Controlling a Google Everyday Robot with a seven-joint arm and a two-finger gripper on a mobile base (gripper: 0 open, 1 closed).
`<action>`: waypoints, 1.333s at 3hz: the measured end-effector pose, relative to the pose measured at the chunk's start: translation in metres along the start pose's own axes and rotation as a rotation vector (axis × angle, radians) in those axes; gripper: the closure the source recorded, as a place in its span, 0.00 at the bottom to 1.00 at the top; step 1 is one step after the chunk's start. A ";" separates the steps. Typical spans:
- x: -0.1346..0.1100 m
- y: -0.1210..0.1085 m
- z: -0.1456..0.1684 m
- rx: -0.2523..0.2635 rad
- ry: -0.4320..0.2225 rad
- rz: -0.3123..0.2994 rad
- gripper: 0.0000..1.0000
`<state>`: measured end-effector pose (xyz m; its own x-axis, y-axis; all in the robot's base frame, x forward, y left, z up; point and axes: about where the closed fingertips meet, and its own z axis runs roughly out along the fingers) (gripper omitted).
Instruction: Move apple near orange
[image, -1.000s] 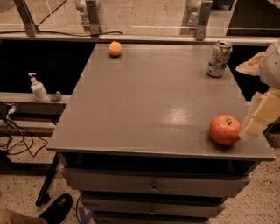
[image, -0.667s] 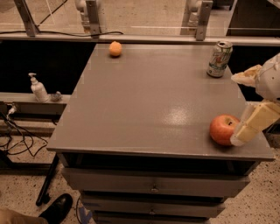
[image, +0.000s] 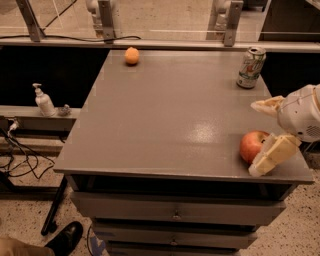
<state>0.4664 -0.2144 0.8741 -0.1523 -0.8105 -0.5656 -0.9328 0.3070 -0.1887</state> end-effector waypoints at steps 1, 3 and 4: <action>0.011 0.003 0.014 -0.015 -0.020 -0.005 0.16; 0.014 -0.010 0.016 -0.016 -0.044 -0.050 0.63; -0.015 -0.029 0.017 -0.015 -0.086 -0.071 0.86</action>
Offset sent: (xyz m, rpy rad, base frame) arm 0.0086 -0.0156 -0.0309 0.0220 -0.0227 0.0563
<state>0.5015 -0.2026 0.8749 -0.0571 -0.7839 -0.6182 -0.9450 0.2422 -0.2198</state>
